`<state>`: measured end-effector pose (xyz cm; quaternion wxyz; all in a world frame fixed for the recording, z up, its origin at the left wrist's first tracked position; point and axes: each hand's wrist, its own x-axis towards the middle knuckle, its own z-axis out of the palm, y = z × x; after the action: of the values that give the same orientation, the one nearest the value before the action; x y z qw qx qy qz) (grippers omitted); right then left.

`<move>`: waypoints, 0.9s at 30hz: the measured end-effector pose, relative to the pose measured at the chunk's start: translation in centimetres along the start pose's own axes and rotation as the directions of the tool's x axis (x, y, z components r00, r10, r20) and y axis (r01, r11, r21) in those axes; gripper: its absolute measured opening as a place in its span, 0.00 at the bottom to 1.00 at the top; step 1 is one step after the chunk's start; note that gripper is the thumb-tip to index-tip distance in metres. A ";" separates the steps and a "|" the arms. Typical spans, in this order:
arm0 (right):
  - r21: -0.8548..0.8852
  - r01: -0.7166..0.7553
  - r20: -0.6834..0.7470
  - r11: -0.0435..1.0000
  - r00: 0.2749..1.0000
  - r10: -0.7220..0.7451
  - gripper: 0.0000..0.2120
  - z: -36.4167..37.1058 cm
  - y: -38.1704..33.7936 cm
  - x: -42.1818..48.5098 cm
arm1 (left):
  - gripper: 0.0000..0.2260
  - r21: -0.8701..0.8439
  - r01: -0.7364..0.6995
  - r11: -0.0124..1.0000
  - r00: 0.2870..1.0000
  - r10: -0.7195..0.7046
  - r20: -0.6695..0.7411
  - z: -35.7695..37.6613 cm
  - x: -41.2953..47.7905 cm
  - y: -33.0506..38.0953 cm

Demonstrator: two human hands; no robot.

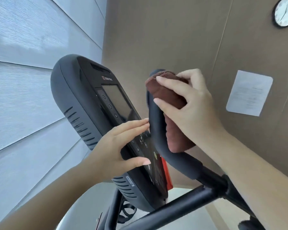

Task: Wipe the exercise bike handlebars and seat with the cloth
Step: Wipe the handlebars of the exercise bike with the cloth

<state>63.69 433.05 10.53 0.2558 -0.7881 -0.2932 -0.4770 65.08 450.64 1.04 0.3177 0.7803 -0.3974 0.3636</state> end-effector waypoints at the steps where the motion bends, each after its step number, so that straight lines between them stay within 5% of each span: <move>1: -0.035 0.008 0.020 0.999 1.000 -0.007 0.19 0.2 -0.1 -0.6 | 0.32 -0.015 -0.007 1.000 1.000 0.008 0.005 0.0 -0.1 -0.3; 8: -0.229 0.006 0.414 0.973 0.906 0.092 0.18 -2.3 -1.3 -6.8 | 0.29 -0.027 -0.162 0.986 0.984 0.164 0.071 -1.0 -0.2 -2.6; 14: -0.379 -0.094 -0.069 0.921 0.995 0.073 0.18 1.8 -3.9 -0.3 | 0.21 0.300 -0.303 0.905 0.951 0.307 0.033 -2.5 0.8 -5.2; 18: -0.535 0.005 -0.031 0.845 0.999 -0.025 0.16 3.2 -4.0 -3.5 | 0.18 0.379 -0.284 0.881 0.948 0.318 -0.027 -1.5 0.6 -5.8; 23: -0.586 0.081 0.178 0.806 0.983 0.031 0.16 2.3 -4.4 -8.0 | 0.17 0.396 -0.275 0.876 0.951 0.309 -0.023 -1.9 0.4 -5.6; 27: -0.431 -0.061 -0.075 0.901 0.997 0.031 0.17 2.1 -4.5 -3.0 | 0.17 0.393 -0.273 0.878 0.955 0.298 -0.003 -2.1 0.3 -5.5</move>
<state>60.68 437.01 7.51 0.0954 -0.8157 -0.1528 -0.5497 69.25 454.87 1.30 0.1123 0.7487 -0.4178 0.5022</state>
